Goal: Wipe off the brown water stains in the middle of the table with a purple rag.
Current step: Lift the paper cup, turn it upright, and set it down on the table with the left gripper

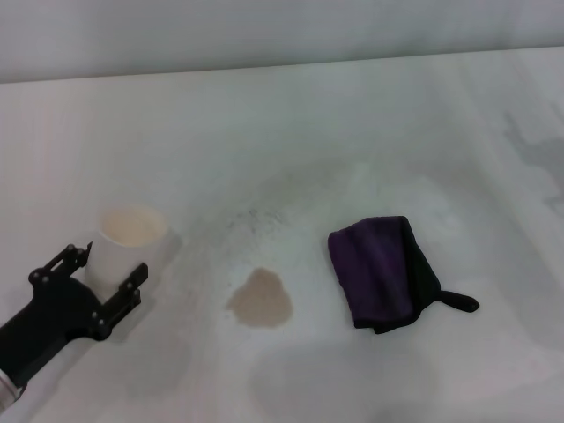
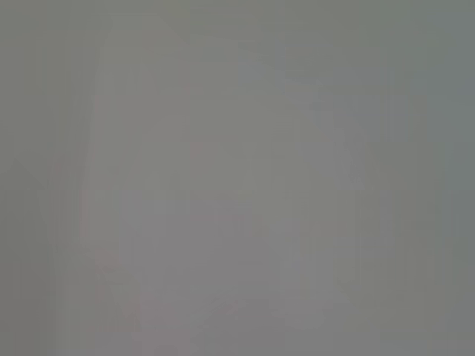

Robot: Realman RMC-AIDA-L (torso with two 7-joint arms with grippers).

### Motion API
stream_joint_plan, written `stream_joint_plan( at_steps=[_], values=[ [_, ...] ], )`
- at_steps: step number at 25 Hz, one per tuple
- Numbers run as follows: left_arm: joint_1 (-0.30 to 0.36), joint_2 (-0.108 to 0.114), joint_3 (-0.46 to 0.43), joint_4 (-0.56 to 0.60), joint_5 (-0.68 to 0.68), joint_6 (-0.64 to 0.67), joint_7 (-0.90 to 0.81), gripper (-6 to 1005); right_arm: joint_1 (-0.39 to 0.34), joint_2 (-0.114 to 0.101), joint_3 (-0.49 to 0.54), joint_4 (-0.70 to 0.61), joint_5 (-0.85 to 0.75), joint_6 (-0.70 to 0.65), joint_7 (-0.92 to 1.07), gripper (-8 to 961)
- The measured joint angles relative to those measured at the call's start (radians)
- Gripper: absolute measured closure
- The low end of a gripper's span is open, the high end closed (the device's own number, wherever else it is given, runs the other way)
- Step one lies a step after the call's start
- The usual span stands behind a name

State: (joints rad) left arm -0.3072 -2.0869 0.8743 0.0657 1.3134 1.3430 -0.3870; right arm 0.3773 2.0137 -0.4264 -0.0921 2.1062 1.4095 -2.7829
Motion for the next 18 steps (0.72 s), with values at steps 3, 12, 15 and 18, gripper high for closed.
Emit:
stream_joint_plan(
  at_steps=[3,12,15,18],
  values=[
    [0.011,-0.001,0.000,-0.012,0.000,-0.001,0.038,353,0.000,0.000,0.000,0.000,0.000,0.000,0.000,142],
    [0.054,-0.002,0.001,-0.022,0.002,0.002,0.092,353,0.000,0.001,0.000,0.004,0.000,0.000,0.000,142],
    [0.060,-0.003,0.004,-0.040,0.001,0.001,0.119,353,0.000,0.002,0.000,0.005,0.000,0.000,0.000,142],
    [0.069,-0.004,0.004,-0.058,0.000,-0.001,0.141,353,0.000,0.002,0.000,0.006,0.000,0.001,0.000,142]
  ],
)
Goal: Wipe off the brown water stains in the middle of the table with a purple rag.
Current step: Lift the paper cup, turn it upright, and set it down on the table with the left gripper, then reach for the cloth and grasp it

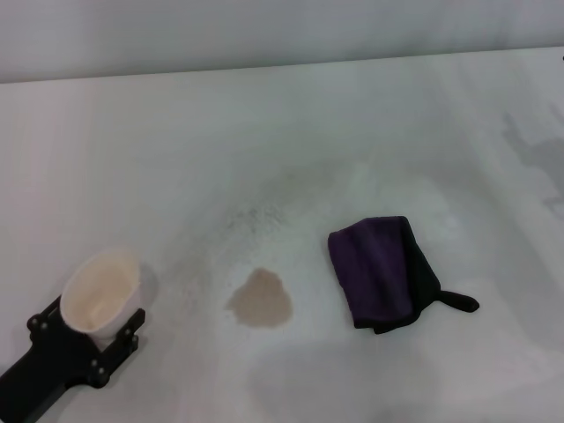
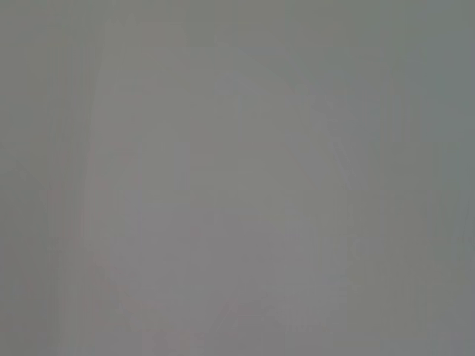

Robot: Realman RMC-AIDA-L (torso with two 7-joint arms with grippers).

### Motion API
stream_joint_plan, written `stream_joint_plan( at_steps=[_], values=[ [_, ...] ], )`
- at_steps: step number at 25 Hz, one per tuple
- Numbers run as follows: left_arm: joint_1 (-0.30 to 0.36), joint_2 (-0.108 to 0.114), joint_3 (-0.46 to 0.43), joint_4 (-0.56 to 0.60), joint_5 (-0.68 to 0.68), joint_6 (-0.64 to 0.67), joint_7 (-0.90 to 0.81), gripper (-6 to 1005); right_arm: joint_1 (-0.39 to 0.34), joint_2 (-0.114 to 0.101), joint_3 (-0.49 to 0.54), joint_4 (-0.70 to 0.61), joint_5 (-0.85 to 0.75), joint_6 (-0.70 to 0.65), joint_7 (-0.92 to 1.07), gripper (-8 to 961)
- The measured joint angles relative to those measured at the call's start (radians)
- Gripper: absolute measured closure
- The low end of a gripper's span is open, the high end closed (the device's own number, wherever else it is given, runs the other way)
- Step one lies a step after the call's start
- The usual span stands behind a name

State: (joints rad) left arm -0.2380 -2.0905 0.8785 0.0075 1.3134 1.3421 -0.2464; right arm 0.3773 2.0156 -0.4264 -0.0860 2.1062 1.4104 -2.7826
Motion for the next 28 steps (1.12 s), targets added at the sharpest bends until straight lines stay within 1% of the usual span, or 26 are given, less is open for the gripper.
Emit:
stream_joint_plan(
  at_steps=[7,13,22,28],
  values=[
    [0.009,0.000,0.001,-0.001,-0.009,0.003,0.002,354,0.000,0.000,-0.006,0.003,0.000,0.002,0.000,143],
    [0.000,0.001,0.001,-0.002,-0.006,0.004,-0.001,313,0.000,0.002,-0.015,0.004,0.000,0.005,0.000,143],
    [0.002,0.001,0.000,0.000,-0.002,0.006,0.004,107,-0.008,0.002,-0.015,0.005,0.000,0.008,0.000,143],
    [0.027,0.001,0.000,0.004,-0.008,0.017,0.015,105,-0.011,0.002,-0.015,0.005,0.000,0.011,0.000,143]
  ],
)
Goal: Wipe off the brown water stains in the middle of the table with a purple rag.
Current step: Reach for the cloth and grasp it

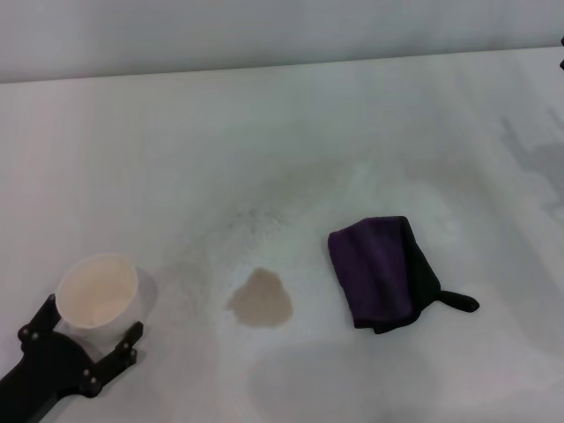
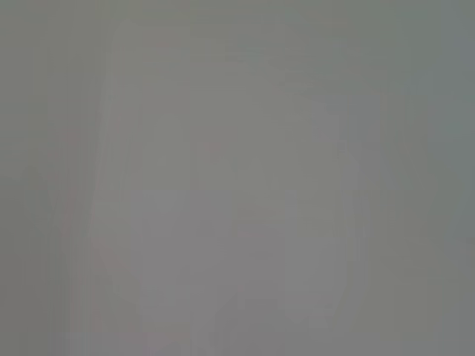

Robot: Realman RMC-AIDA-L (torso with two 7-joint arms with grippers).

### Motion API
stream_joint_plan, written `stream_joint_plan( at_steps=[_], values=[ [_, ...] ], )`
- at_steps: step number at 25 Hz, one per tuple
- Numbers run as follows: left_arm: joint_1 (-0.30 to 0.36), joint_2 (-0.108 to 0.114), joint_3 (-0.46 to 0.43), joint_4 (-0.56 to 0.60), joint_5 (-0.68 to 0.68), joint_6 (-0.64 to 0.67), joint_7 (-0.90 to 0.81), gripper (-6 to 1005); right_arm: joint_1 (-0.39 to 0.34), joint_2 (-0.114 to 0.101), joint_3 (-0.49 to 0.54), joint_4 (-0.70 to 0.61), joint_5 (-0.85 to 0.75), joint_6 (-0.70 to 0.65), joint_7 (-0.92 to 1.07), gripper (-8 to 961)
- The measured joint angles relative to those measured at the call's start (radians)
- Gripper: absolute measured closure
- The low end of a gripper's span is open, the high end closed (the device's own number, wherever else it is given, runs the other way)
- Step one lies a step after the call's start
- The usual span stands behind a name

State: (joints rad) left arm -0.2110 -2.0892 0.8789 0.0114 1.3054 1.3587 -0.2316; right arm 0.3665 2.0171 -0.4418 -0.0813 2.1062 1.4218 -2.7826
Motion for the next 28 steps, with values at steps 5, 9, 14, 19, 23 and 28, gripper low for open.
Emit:
stream_joint_plan(
  at_steps=[5,9,14,19,23,28],
  values=[
    [0.019,0.000,0.000,0.004,-0.001,0.010,0.000,106,-0.003,0.000,0.000,0.000,0.000,0.002,0.000,143],
    [0.036,0.000,0.000,0.004,-0.001,0.014,0.007,106,-0.006,0.000,0.000,0.000,0.000,0.003,0.000,143],
    [0.057,-0.001,0.000,0.000,-0.004,0.028,0.019,106,-0.008,-0.001,0.000,0.000,0.000,0.003,0.000,143],
    [0.085,-0.002,0.000,-0.001,-0.012,0.039,0.020,106,-0.009,-0.002,-0.006,-0.003,0.000,0.004,0.000,143],
    [0.105,-0.002,-0.002,-0.002,-0.028,0.061,0.020,107,-0.010,-0.003,-0.010,-0.008,0.000,0.005,0.000,143],
    [0.151,-0.002,0.000,0.002,-0.099,0.159,0.045,107,-0.017,-0.005,-0.011,-0.008,0.000,0.006,0.000,143]
  ],
)
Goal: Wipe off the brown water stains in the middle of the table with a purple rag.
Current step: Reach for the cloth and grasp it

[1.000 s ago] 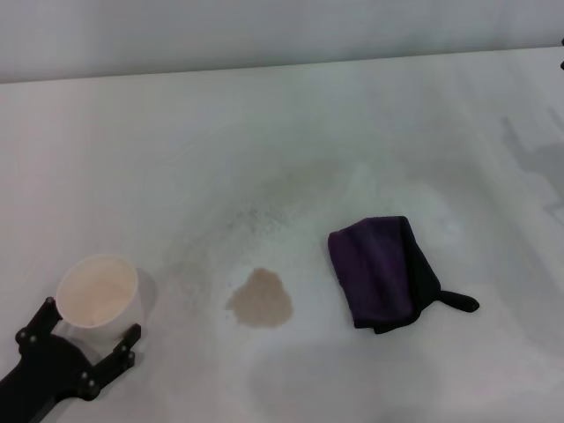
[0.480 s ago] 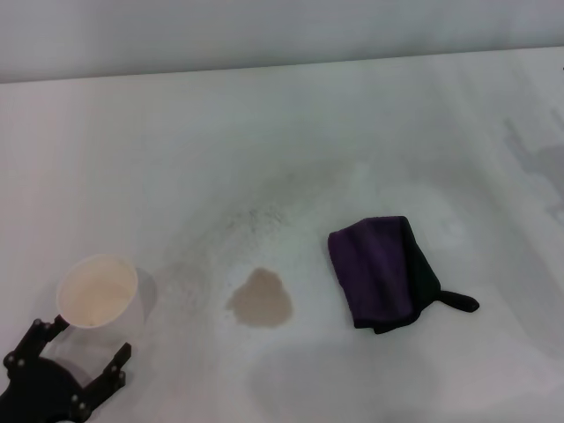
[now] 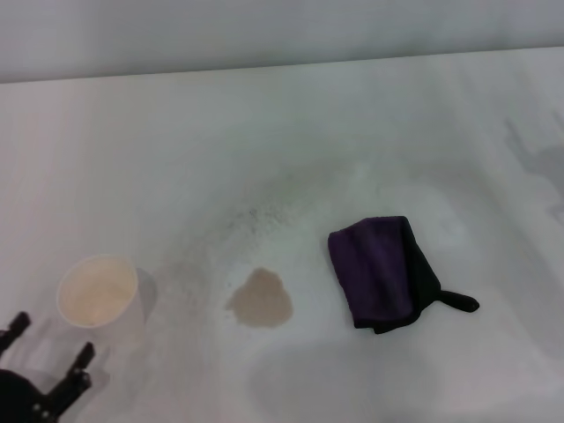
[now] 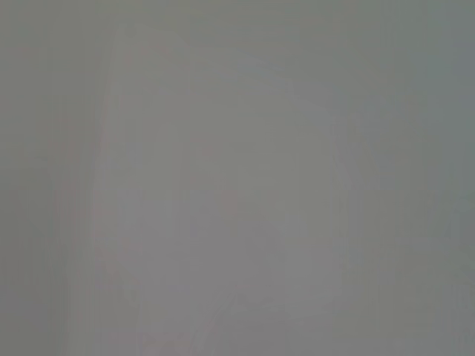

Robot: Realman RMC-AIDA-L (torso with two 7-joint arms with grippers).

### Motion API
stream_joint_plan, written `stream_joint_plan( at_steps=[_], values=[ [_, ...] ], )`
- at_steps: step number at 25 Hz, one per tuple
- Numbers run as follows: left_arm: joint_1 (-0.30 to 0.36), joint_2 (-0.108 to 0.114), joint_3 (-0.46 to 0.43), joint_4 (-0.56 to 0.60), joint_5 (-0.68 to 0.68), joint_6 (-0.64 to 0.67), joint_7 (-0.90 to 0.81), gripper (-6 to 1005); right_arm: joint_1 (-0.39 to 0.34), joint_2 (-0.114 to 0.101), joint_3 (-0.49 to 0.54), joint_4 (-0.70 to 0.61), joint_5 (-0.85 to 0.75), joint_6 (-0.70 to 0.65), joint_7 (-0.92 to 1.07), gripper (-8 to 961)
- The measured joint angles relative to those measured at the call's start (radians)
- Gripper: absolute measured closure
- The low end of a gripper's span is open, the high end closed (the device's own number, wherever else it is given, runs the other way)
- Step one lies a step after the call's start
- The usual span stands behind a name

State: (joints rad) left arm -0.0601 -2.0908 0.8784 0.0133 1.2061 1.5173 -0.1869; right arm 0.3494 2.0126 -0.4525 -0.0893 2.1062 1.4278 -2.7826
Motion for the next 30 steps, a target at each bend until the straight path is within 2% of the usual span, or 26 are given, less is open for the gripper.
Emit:
stream_joint_plan(
  at_steps=[9,17,20,23,26,30],
  values=[
    [0.069,0.000,0.001,-0.011,-0.152,0.079,0.015,107,-0.022,-0.002,0.008,0.000,0.004,0.012,0.001,143],
    [0.075,0.000,0.000,-0.092,-0.420,0.117,0.010,106,-0.035,-0.005,0.001,-0.002,0.000,0.009,0.147,144],
    [0.068,0.004,0.000,-0.092,-0.469,0.160,0.009,106,-0.037,-0.011,-0.004,-0.018,-0.004,0.000,0.270,144],
    [0.051,0.008,-0.007,-0.079,-0.504,0.190,0.007,106,-0.042,-0.013,-0.026,-0.092,-0.036,-0.036,0.447,144],
    [0.015,0.011,-0.009,-0.071,-0.554,0.196,-0.004,106,-0.049,-0.013,-0.049,-0.208,-0.114,-0.090,0.666,144],
    [-0.031,0.015,-0.007,-0.059,-0.585,0.196,-0.019,106,-0.057,-0.014,-0.072,-0.436,-0.315,-0.185,1.035,144]
  ],
)
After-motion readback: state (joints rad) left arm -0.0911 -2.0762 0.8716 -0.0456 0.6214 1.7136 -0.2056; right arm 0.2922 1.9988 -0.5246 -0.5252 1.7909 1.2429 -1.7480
